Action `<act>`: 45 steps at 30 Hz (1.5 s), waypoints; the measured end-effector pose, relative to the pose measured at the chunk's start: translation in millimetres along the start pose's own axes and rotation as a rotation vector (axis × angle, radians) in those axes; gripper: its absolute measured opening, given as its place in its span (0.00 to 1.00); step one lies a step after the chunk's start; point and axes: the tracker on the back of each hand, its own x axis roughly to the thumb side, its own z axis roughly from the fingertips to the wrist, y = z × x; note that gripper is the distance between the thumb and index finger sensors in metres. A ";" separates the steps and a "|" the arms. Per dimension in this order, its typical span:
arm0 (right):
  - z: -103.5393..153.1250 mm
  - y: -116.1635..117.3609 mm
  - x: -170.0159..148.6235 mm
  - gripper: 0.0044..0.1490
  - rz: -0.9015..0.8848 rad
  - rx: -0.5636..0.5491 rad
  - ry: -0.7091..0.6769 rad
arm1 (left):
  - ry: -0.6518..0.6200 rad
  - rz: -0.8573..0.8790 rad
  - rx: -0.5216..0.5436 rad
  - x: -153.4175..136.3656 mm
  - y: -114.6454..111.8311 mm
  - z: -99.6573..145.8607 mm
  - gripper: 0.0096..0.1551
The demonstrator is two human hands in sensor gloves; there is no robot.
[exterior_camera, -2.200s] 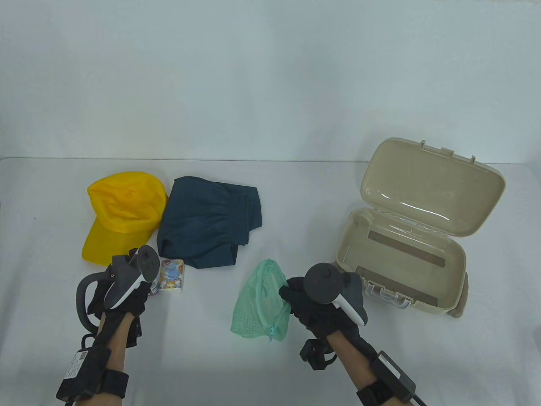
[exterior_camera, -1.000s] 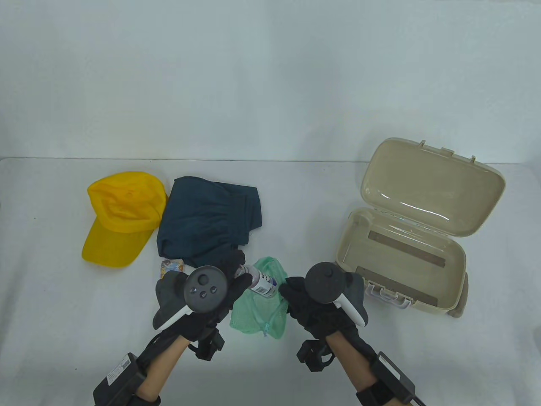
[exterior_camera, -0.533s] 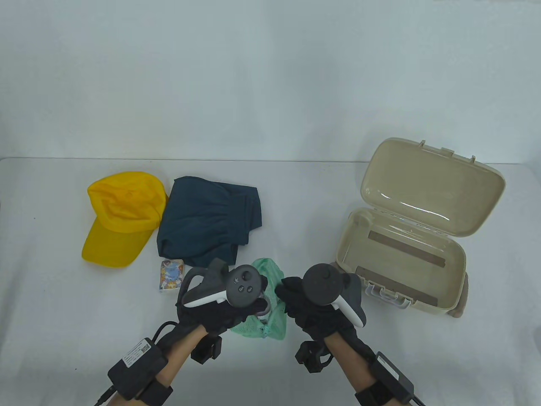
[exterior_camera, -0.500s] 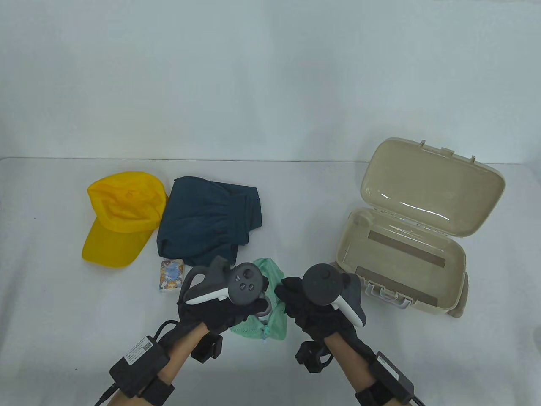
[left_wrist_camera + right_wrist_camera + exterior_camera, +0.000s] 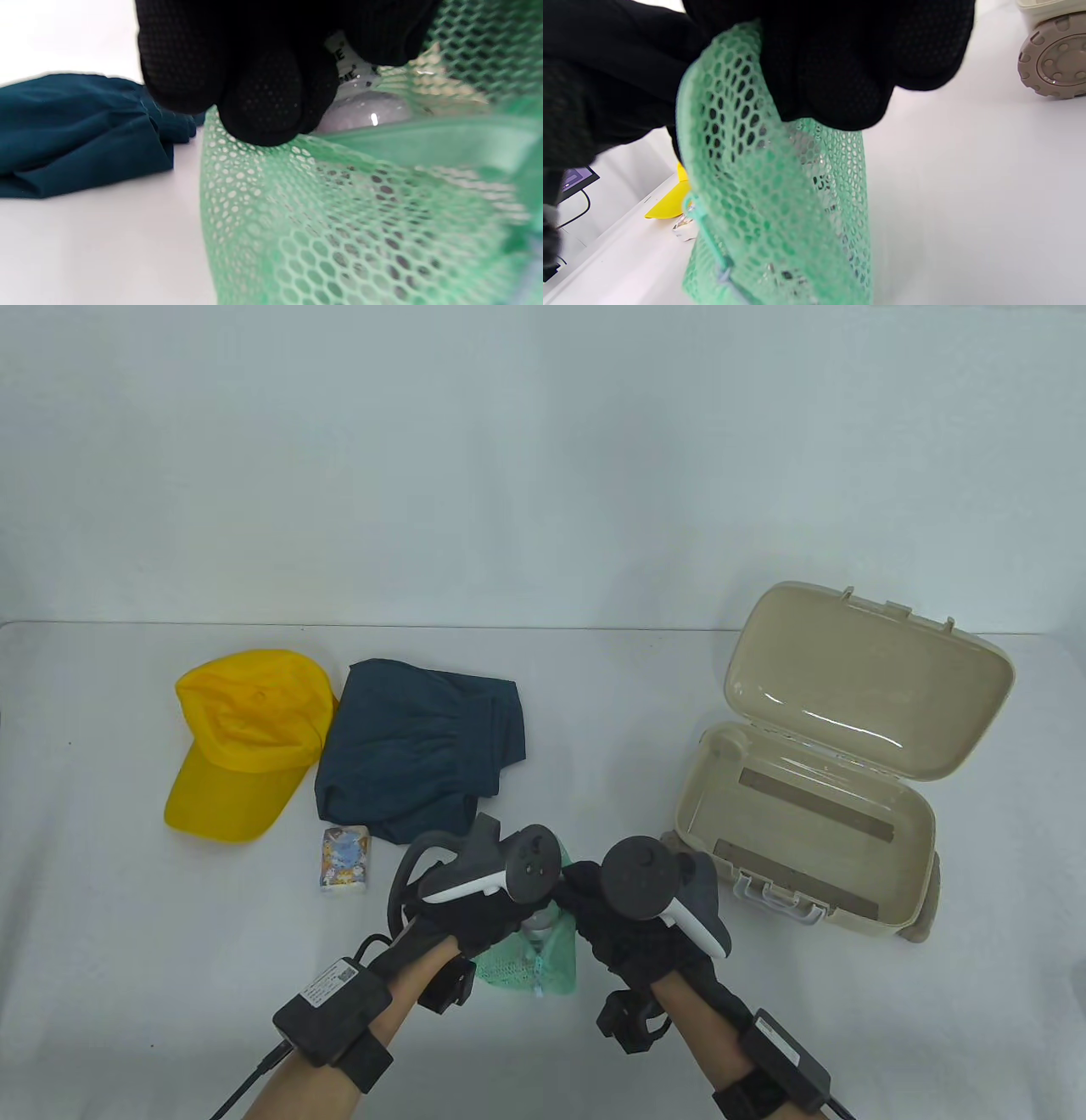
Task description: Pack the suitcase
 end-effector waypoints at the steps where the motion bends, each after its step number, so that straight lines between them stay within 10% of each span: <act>1: -0.1 -0.4 -0.4 0.28 0.005 -0.005 0.003 | 0.018 0.003 0.050 0.7 -2.2 -0.3 0.32; 11: -1.9 -6.0 -9.2 0.28 -0.010 -0.021 0.034 | 0.024 0.191 0.134 -15.6 13.5 8.4 0.28; 19: -1.8 -8.5 -11.0 0.28 -0.026 -0.026 0.038 | 0.198 0.287 0.220 -85.0 38.7 31.6 0.30; 31: -2.0 -8.4 -10.5 0.28 -0.018 -0.025 0.036 | 0.706 0.113 0.113 -179.1 -19.5 36.7 0.38; 45: -2.2 -8.2 -10.7 0.28 -0.008 -0.023 0.035 | 0.807 0.124 -0.112 -197.0 -56.7 15.5 0.39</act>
